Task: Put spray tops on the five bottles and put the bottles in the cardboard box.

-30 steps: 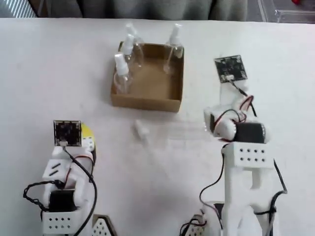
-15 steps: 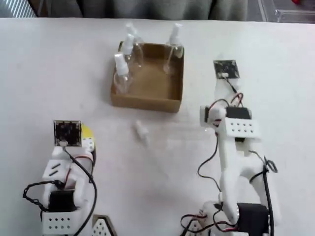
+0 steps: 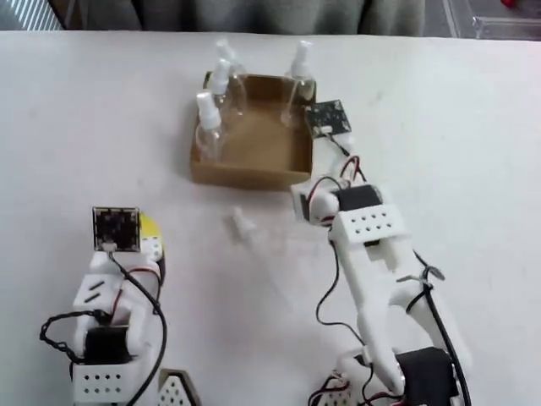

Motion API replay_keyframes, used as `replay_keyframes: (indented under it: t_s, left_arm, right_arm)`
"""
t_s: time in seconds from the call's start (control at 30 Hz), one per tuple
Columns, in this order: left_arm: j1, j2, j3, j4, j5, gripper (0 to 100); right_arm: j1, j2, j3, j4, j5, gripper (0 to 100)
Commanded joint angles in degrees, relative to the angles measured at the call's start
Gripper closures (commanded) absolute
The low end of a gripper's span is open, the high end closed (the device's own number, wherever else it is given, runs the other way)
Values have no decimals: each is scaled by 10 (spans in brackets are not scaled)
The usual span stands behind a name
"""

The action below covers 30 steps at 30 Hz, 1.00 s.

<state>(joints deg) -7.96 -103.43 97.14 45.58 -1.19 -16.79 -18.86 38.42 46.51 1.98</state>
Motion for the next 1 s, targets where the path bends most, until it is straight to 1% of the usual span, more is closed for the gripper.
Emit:
replay_keyframes:
  t_s: [0.0,0.17,0.33,0.6,0.83,0.97]
  left_arm:
    - [-3,-7,-2,3,-6,976]
    - [-3,-7,-2,3,-6,976]
    - [-5,-7,-2,3,-6,976]
    - [-4,-7,-2,3,-6,976]
    - [-7,-7,-2,5,-6,976]
    - [-6,-7,-2,15,-6,976]
  right_arm:
    - [-22,-1,17,-63,-2,982]
    - [-46,-1,53,-111,-1,982]
    - [-46,0,84,-140,0,983]
    - [-49,0,95,-138,0,983]
    - [-85,0,125,-138,1,983]
    - [-84,0,136,-138,1,983]
